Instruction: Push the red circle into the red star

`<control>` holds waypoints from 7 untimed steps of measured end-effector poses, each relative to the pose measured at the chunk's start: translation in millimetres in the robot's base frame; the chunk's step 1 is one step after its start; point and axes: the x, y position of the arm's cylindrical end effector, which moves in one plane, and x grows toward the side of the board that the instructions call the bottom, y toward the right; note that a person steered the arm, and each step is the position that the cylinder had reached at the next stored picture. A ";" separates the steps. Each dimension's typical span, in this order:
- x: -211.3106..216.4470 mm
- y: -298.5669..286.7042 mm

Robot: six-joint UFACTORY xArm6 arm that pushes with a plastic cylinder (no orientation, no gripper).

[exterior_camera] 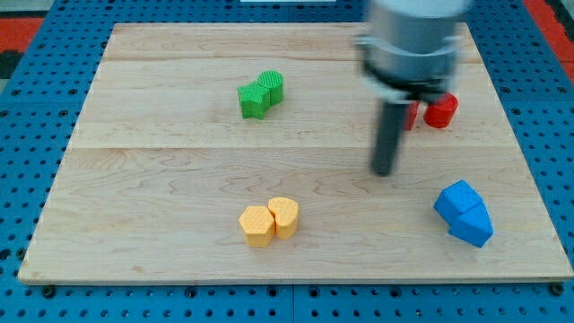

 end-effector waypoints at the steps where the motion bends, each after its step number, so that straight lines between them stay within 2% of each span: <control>1: -40.7 103.8; 2: -77.9 65.4; 3: -78.3 26.5; 4: -82.7 70.4; 5: -118.3 76.1; 6: -140.5 49.9; 7: -140.5 48.8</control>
